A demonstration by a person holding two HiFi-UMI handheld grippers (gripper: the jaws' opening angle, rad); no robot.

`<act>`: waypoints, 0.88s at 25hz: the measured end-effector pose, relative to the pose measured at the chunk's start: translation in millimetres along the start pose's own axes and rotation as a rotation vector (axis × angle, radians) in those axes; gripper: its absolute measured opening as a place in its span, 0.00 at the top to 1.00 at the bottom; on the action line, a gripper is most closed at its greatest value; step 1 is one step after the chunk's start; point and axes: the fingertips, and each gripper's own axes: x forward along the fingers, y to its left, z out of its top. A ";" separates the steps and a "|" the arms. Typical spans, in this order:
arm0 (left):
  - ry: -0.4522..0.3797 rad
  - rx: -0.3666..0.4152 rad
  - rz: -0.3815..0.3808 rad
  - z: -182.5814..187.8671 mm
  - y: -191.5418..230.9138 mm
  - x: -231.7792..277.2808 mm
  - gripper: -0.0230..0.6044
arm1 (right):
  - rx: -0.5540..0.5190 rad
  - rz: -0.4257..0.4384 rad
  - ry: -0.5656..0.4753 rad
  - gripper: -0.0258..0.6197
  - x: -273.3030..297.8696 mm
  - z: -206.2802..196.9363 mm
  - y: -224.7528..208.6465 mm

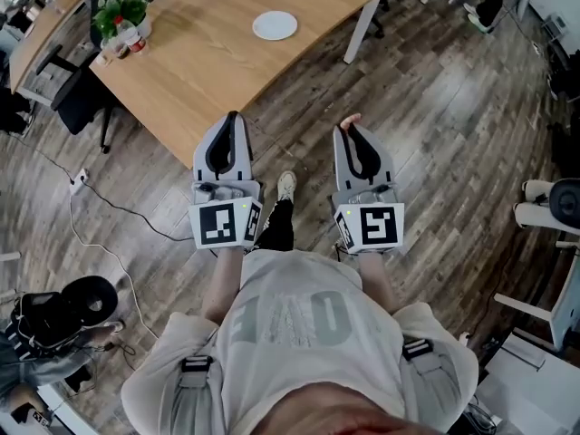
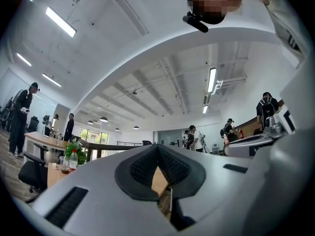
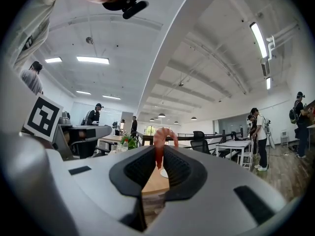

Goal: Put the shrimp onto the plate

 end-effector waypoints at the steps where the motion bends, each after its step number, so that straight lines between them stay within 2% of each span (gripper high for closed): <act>1: 0.005 0.001 0.001 -1.4 4.7 9.1 0.95 | -0.001 0.003 0.005 0.87 10.0 -0.9 -1.8; 9: 0.001 0.005 0.022 -2.0 46.0 79.0 0.95 | 0.001 0.035 0.030 0.87 96.1 -1.0 -17.8; 14: -0.003 0.114 0.027 -1.3 55.3 113.3 0.95 | -0.017 0.058 0.010 0.87 137.9 3.7 -24.6; 18: -0.012 0.066 0.011 -12.1 80.3 158.4 0.95 | -0.052 0.067 0.017 0.87 191.3 5.0 -26.3; 22: -0.027 0.071 0.008 -11.0 94.4 193.0 0.95 | -0.066 0.073 -0.002 0.87 229.2 10.1 -37.6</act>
